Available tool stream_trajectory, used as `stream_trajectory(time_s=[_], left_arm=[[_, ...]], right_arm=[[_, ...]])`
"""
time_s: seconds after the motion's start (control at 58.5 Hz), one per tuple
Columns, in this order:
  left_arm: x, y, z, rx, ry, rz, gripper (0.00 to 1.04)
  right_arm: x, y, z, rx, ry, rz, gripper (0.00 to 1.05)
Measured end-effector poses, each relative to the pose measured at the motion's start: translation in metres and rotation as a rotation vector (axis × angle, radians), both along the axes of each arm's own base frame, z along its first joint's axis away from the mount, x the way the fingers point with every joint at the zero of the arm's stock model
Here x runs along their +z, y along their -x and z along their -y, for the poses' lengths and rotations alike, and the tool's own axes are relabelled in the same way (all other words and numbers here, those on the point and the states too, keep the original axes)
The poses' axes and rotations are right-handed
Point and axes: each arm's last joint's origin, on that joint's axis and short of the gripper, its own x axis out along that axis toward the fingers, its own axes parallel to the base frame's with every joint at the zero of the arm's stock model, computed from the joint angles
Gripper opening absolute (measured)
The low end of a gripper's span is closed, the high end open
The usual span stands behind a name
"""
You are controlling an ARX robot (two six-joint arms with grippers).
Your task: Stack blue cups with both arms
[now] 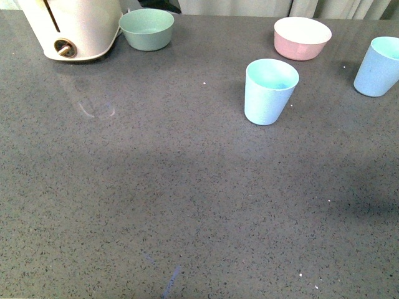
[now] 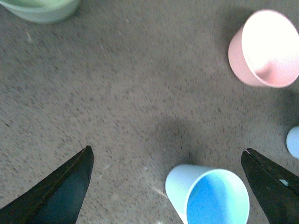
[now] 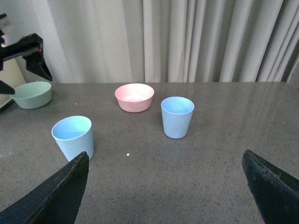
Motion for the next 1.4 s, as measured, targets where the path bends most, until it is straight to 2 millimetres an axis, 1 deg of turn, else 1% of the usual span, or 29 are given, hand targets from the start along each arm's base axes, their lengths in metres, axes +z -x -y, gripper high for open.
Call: stream_trajectory(time_s=[0.103,0.171,0.205,0.222,0.257,0.274,0.291,0.308,0.342,0.359,0.376,0.41,0.428,0.445,0.462,0.479,0.513,0.564,0.599,0.633,0.65,0.77,0.958,1.06,1.095,1.197,1.402], left_arm=[[0.007,0.002,-0.022,0.019,0.024,0.087,0.96],[0.009,0.011,-0.045,0.072,-0.078,0.307,0.87],[0.012,0.025,-0.067,0.103,-0.145,0.443,0.80],[0.012,0.030,-0.074,0.106,-0.158,0.474,0.78],[0.018,0.052,-0.099,0.118,-0.179,0.602,0.71],[0.021,0.057,-0.105,0.120,-0.183,0.638,0.69],[0.025,0.070,-0.118,0.129,-0.191,0.704,0.65],[0.028,0.077,-0.124,0.135,-0.195,0.736,0.64],[0.038,0.106,-0.148,0.147,-0.215,0.830,0.56],[0.040,0.113,-0.153,0.153,-0.215,0.846,0.55],[0.042,0.127,-0.163,0.156,-0.229,0.871,0.51],[0.042,0.153,-0.179,0.168,-0.246,0.902,0.44],[0.039,0.169,-0.187,0.172,-0.260,0.911,0.39],[0.035,0.178,-0.191,0.172,-0.269,0.911,0.35],[0.030,0.185,-0.194,0.170,-0.274,0.908,0.31],[0.028,0.188,-0.195,0.167,-0.278,0.904,0.30],[0.016,0.198,-0.199,0.146,-0.287,0.885,0.23],[0.005,0.205,-0.202,0.126,-0.296,0.857,0.15],[-0.008,0.211,-0.205,0.115,-0.307,0.821,0.08],[-0.014,0.215,-0.207,0.107,-0.311,0.805,0.03],[-0.018,0.220,-0.209,0.105,-0.315,0.799,0.02],[-0.020,0.239,-0.217,0.110,-0.311,0.836,0.02],[-0.032,0.260,-0.226,0.117,-0.317,0.826,0.02],[-0.036,0.269,-0.229,0.110,-0.314,0.831,0.02],[-0.037,0.273,-0.233,0.089,-0.304,0.834,0.02],[-0.040,0.281,-0.240,0.116,-0.317,0.829,0.02],[-0.047,0.297,-0.240,0.113,-0.317,0.829,0.02]], right_arm=[[0.000,0.000,0.000,0.000,0.000,0.000,0.96],[0.000,0.000,0.000,0.000,0.000,0.000,0.96],[0.000,0.000,0.000,0.001,0.000,0.000,0.96],[0.000,0.000,0.000,0.000,0.000,0.000,0.96],[0.000,0.000,0.000,-0.002,0.000,0.000,0.96],[0.000,0.000,0.000,-0.002,0.000,0.000,0.96],[0.000,0.000,0.000,-0.002,0.000,0.000,0.96],[0.000,0.000,0.000,-0.002,0.000,0.000,0.96],[0.000,0.000,0.000,-0.002,0.000,0.000,0.96],[0.000,0.000,0.000,-0.002,0.000,0.000,0.96],[0.000,0.000,0.000,-0.002,0.000,0.000,0.96],[0.000,0.000,0.000,-0.002,0.000,0.000,0.96],[0.000,0.000,0.000,-0.001,0.000,0.000,0.96],[0.000,0.000,0.000,-0.001,0.000,0.000,0.96],[0.000,0.000,0.000,-0.001,0.000,0.000,0.96],[0.000,0.000,0.000,-0.001,0.000,0.000,0.96],[0.000,0.000,0.000,0.000,0.000,0.000,0.96],[0.000,0.000,0.000,0.001,0.000,0.000,0.96],[0.000,0.000,0.000,0.002,0.000,0.000,0.96],[0.000,0.000,0.000,0.001,0.000,0.000,0.96],[0.000,0.000,0.000,0.000,0.000,0.000,0.96],[0.000,0.000,0.000,-0.002,0.000,0.000,0.96],[0.000,0.000,0.000,-0.001,0.000,0.000,0.96],[0.000,0.000,0.000,-0.002,0.000,0.000,0.96],[0.000,0.000,0.000,-0.002,0.000,0.000,0.96],[0.000,0.000,0.000,-0.002,0.000,0.000,0.96],[0.000,0.000,0.000,-0.002,0.000,0.000,0.96]])
